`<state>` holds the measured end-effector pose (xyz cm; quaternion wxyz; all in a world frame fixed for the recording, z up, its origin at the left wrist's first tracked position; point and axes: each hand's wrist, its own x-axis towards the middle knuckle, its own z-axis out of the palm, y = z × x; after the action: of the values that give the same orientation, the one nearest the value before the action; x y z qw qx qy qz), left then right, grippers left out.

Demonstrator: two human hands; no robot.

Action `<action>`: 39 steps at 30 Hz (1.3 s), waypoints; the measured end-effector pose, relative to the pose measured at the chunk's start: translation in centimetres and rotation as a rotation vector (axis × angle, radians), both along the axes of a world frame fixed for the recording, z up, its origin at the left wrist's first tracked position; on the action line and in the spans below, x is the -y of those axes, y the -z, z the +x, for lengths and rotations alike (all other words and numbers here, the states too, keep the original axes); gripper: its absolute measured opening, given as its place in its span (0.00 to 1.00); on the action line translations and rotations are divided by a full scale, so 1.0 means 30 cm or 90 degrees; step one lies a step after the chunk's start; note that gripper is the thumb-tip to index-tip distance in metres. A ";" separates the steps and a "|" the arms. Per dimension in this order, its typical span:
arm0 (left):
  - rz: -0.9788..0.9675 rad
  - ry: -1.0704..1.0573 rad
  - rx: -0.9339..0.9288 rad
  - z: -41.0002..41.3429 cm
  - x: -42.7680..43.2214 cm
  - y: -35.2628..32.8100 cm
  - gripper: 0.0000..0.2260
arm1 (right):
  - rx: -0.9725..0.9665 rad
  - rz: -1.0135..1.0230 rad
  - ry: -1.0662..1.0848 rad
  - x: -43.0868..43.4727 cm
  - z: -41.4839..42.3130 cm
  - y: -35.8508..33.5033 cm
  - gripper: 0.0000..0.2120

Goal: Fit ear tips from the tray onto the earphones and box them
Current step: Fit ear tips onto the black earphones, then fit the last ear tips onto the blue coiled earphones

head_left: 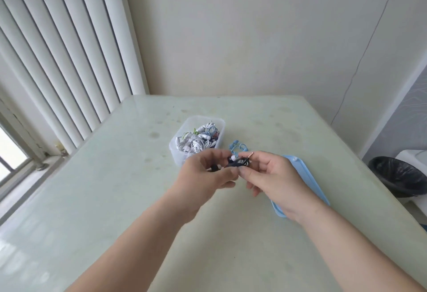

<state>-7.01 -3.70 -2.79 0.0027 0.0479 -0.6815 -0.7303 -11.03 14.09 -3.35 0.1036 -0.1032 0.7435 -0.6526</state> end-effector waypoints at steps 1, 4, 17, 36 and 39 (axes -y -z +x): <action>-0.034 -0.026 -0.016 -0.012 0.024 -0.023 0.12 | -0.003 0.030 -0.014 0.015 -0.013 -0.017 0.16; -0.150 -0.117 -0.047 -0.089 0.109 -0.108 0.13 | -0.013 0.088 -0.027 0.073 -0.057 -0.076 0.20; -0.799 -0.080 0.006 -0.471 0.192 -0.129 0.13 | 0.015 0.034 -0.025 0.069 -0.127 -0.135 0.07; -0.982 0.136 -0.119 -0.423 -0.136 -0.066 0.07 | -0.129 0.241 0.287 -0.234 -0.243 -0.038 0.05; -1.066 0.184 -0.049 -0.429 -0.178 0.001 0.08 | -0.150 0.411 0.299 -0.321 -0.250 -0.018 0.09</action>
<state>-19.89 1.65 -2.81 -0.0327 -0.0822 -0.9959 0.0202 -18.54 23.72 -2.80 -0.1064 0.0331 0.9201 -0.3755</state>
